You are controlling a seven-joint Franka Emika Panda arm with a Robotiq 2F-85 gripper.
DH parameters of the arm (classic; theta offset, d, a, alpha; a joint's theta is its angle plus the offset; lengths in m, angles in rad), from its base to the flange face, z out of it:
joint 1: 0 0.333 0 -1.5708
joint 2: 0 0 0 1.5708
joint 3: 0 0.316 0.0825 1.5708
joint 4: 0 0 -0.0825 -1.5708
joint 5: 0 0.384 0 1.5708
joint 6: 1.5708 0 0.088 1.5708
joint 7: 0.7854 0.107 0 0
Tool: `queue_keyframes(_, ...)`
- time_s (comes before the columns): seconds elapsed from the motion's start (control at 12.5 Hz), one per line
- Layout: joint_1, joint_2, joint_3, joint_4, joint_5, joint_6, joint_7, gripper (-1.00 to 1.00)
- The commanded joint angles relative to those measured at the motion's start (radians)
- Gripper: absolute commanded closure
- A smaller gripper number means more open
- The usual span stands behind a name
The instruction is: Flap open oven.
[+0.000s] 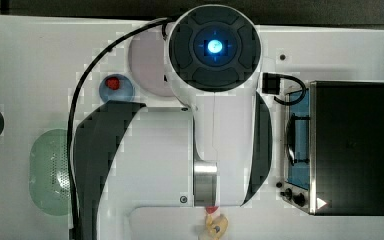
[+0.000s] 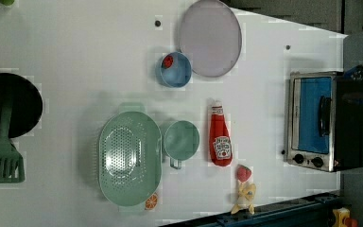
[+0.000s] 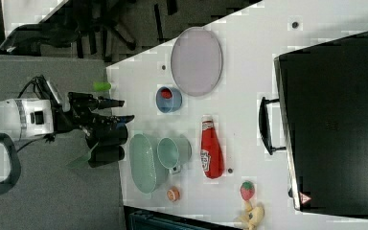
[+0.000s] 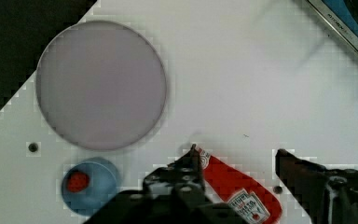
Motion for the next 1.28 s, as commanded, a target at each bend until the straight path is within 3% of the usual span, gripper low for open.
queue_keyframes(0.08,-0.040,-0.346,-0.037,-0.225,0.032,-0.136,0.058,-0.60)
queue_keyframes(0.24,-0.040,-0.346,-0.037,-0.226,0.032,-0.136,0.058,-1.00)
queue_keyframes(0.4,-0.040,-0.346,-0.037,-0.225,0.032,-0.136,0.058,-1.00)
queue_keyframes(0.48,-0.040,-0.346,-0.037,-0.225,0.032,-0.136,0.058,-0.89)
queue_keyframes(0.96,-0.044,-0.341,-0.048,-0.232,0.032,-0.136,0.058,0.56)
queue_keyframes(1.04,-0.047,-0.338,-0.054,-0.240,0.030,-0.136,0.058,0.65)
queue_keyframes(1.28,-0.055,-0.314,-0.080,-0.262,0.027,-0.111,0.038,0.65)
